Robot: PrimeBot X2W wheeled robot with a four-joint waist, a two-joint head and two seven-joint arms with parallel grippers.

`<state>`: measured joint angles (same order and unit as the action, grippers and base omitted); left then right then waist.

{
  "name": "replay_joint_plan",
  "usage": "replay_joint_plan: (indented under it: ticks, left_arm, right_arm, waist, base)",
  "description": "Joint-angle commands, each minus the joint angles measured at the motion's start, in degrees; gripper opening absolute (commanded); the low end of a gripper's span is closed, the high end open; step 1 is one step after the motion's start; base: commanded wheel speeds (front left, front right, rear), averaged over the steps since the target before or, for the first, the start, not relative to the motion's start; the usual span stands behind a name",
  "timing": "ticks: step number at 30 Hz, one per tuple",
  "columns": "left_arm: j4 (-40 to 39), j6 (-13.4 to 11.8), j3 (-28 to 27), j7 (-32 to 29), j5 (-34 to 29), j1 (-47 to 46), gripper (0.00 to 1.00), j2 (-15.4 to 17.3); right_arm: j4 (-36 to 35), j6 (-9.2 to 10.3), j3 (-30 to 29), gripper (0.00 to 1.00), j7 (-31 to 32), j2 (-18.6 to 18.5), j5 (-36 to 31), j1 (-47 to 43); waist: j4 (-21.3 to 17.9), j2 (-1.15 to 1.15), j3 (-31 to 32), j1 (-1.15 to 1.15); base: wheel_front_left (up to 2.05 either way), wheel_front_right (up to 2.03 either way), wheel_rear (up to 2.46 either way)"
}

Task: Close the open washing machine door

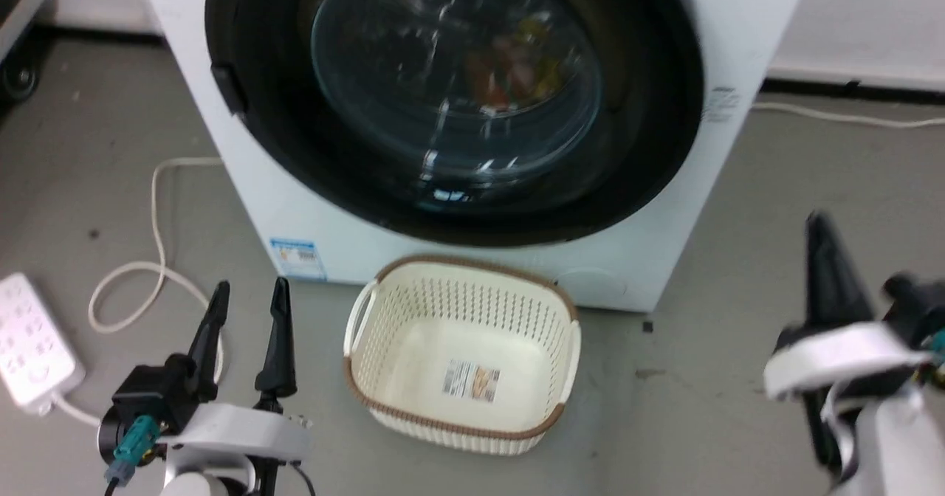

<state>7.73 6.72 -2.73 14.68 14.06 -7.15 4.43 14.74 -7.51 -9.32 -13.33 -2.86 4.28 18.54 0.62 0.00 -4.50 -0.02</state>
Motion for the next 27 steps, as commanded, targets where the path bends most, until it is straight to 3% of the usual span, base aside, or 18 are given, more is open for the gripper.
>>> replay_joint_plan:
  ticks: [1, 10, 25, 26, 27]
  left_arm:
    - [0.3, -0.1, -0.4, 0.3, -0.5, 1.6, 1.00, 0.2]
    - [1.3, -0.5, 0.6, 0.1, -1.2, 3.5, 1.00, 0.3]
    - [1.6, -0.9, 1.9, -1.0, -0.8, 4.4, 1.00, 0.5]
    - [1.6, -0.9, 2.0, -1.2, -0.8, 4.4, 1.00, 0.6]
    - [1.7, -1.0, 2.1, -1.4, -0.8, 4.4, 1.00, 0.7]
  right_arm:
    - [-0.3, 0.02, 1.6, 0.00, 0.6, 0.0, 0.4, -3.9]
    - [-0.9, 0.02, 3.1, 0.00, 0.7, 0.0, 3.3, -13.0]
    - [1.3, 0.02, 5.2, 0.02, 0.3, 0.0, 3.2, -16.3]
    - [1.4, 0.02, 5.3, 0.36, 0.4, 0.0, 3.3, -16.3]
    - [1.4, 0.02, 5.5, 0.86, 0.5, 0.0, 3.4, -16.3]
  waist:
    - [-2.5, 0.00, 3.7, 0.02]
    - [-3.1, 0.00, 5.8, 0.02]
    - [-1.8, 0.00, 6.4, 0.02]
    - [-1.8, 0.00, 6.4, 0.02]
    - [-1.7, 0.00, 6.4, 0.02]
  base:
    - [0.00, 0.00, 0.00]
    - [0.00, 0.00, 0.00]
    - [0.00, 0.00, 0.00]
    - [0.00, 0.00, 0.00]
    - [0.00, 0.00, 0.00]
